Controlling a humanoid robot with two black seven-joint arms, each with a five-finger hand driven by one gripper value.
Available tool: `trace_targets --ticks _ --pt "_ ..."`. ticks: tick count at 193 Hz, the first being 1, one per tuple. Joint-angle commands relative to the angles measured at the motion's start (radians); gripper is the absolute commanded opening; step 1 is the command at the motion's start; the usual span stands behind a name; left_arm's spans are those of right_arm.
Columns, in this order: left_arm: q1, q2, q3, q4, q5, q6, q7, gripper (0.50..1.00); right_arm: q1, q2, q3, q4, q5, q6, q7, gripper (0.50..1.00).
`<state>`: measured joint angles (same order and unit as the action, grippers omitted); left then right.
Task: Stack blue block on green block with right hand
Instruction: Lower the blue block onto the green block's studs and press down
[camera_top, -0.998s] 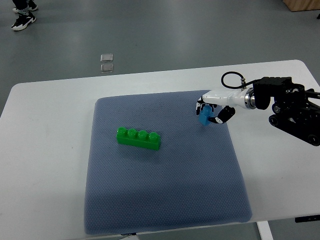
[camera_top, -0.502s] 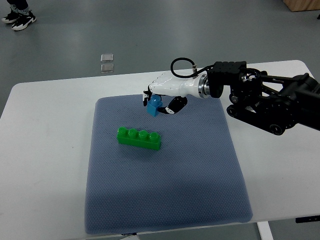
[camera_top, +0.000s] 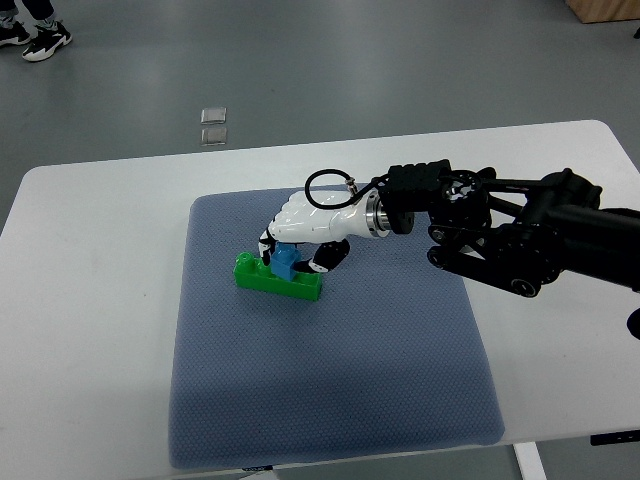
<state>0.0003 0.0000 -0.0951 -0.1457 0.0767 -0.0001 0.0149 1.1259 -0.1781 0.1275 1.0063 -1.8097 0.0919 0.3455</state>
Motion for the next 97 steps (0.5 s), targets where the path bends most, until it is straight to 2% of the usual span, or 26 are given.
trace_targets --ticks 1,97 --pt "0.0 0.0 0.0 0.0 0.0 0.0 -0.001 1.0 0.008 0.0 0.0 -0.005 0.0 0.0 0.0 0.523" --pt "0.0 0.0 0.0 0.0 0.0 0.0 -0.001 1.0 0.006 0.003 -0.006 -0.005 0.0 0.0 -0.005 0.523"
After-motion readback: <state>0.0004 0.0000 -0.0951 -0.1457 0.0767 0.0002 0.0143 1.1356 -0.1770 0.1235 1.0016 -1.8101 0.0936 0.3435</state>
